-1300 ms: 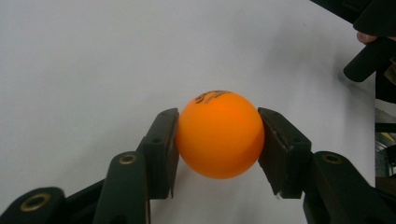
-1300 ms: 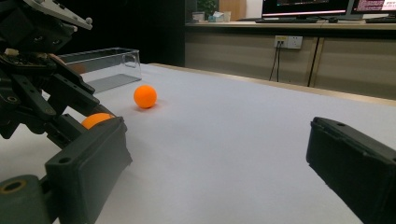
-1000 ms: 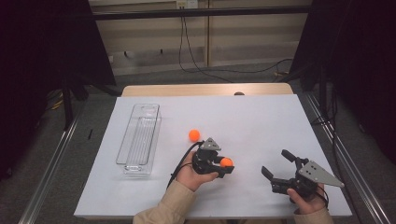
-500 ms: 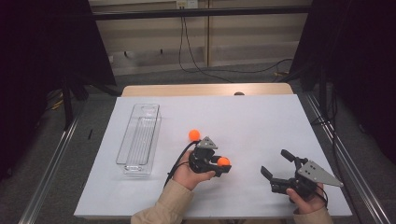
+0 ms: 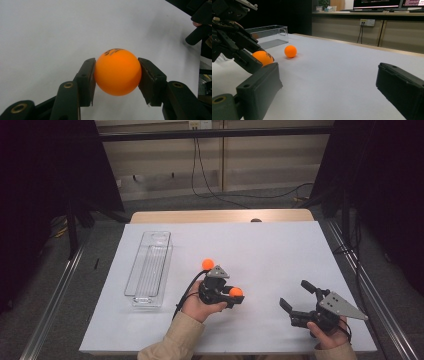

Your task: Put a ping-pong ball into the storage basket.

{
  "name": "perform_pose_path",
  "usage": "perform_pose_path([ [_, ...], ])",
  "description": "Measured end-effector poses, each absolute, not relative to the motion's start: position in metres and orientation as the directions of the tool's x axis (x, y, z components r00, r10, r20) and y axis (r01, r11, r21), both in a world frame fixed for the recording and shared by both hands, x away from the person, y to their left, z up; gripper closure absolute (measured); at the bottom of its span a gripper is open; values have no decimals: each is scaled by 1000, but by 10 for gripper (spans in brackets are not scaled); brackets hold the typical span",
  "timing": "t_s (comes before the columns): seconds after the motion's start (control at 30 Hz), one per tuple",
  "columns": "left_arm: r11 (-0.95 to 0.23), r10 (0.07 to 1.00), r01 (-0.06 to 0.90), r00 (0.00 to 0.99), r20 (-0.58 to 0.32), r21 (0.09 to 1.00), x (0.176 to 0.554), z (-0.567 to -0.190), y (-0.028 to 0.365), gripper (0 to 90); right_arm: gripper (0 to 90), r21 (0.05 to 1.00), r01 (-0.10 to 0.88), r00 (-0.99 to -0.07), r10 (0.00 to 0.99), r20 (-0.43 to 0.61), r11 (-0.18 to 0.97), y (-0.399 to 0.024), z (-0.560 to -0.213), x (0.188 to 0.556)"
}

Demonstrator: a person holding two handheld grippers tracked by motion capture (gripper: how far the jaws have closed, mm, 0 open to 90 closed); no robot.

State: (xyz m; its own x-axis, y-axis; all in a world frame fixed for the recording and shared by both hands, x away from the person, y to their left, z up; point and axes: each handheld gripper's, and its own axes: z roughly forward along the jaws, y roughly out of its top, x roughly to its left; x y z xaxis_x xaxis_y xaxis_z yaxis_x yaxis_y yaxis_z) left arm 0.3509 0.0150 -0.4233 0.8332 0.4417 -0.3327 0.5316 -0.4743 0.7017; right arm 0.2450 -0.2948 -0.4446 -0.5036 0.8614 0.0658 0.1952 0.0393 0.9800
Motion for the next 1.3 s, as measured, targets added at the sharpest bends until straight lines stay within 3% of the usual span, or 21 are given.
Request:
perform_pose_path([
  [1.3, -443, 480, 557, 809, -339, 702, 359, -408, 40, 510, 47, 980, 194, -501, 863, 58, 47, -294, -444, 247],
])
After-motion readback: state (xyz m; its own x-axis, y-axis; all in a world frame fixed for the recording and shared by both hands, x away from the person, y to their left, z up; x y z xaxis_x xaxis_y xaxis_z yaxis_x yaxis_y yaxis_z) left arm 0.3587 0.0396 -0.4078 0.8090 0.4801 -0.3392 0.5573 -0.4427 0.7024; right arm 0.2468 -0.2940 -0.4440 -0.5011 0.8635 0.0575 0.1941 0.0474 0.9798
